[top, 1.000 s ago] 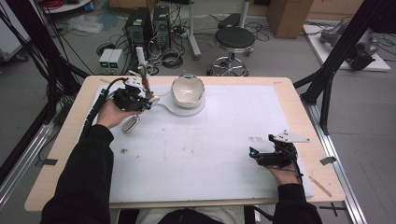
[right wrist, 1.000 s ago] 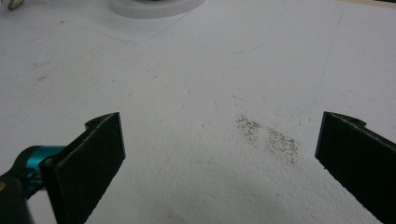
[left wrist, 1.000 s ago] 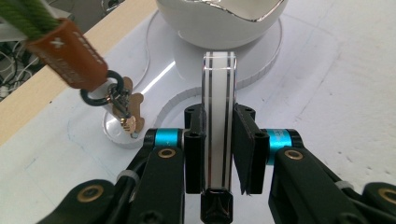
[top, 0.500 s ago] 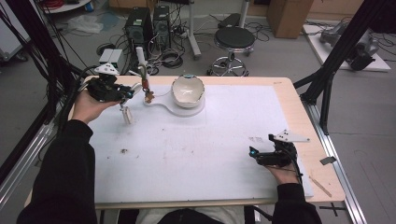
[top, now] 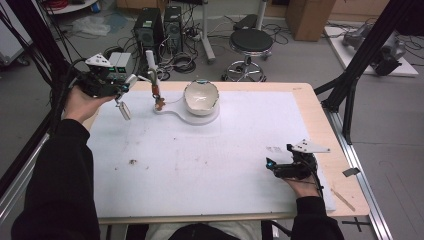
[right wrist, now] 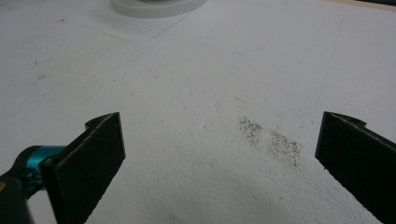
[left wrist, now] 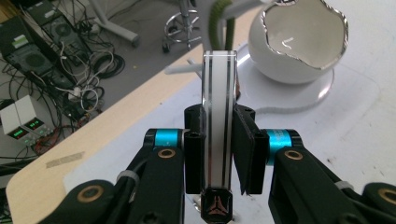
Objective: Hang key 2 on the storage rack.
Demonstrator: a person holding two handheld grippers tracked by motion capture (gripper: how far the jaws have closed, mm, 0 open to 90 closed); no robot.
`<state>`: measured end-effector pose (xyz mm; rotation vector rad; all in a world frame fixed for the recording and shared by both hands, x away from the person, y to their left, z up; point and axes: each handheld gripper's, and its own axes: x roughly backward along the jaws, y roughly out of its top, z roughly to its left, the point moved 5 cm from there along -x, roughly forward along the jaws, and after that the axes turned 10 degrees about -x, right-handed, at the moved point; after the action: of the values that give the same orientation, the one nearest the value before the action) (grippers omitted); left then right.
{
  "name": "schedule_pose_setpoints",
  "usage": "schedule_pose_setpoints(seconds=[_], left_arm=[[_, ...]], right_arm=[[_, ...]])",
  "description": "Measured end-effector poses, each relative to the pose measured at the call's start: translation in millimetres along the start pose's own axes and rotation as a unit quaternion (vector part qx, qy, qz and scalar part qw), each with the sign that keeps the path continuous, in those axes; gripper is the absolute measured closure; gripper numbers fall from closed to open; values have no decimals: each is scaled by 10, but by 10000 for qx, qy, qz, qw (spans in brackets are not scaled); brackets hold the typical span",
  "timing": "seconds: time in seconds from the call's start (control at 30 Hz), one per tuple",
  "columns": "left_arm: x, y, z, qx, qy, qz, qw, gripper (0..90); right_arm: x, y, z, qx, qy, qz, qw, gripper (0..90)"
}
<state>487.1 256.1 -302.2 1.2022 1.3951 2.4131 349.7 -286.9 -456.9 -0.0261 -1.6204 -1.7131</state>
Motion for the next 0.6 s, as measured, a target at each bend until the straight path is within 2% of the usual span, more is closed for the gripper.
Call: schedule_pose_setpoints(seconds=[0.03,0.2,0.23,0.27,0.3,0.5,0.6], left_arm=[[7,0,31,64,51,-41,10000,751],[-2,-17,83,94,188,-14,9998,751],[1,-14,126,86,311,22,9995,751],[1,-14,126,86,311,22,9995,751],[4,-2,151,68,403,43,9992,751],[48,195,266,-67,929,-57,9956,751],[20,280,319,-99,1026,-81,9946,751]], right_arm=[[-3,-3,1,1,6,24,10000,4],[-7,-4,4,11,-1,27,10000,4],[-10,-5,2,7,2,34,10000,4],[-11,-5,2,7,-7,35,10000,4],[-11,-5,2,7,-7,35,10000,4],[-26,-8,-5,26,-3,69,10000,4],[-35,-10,-7,28,-3,87,10000,4]])
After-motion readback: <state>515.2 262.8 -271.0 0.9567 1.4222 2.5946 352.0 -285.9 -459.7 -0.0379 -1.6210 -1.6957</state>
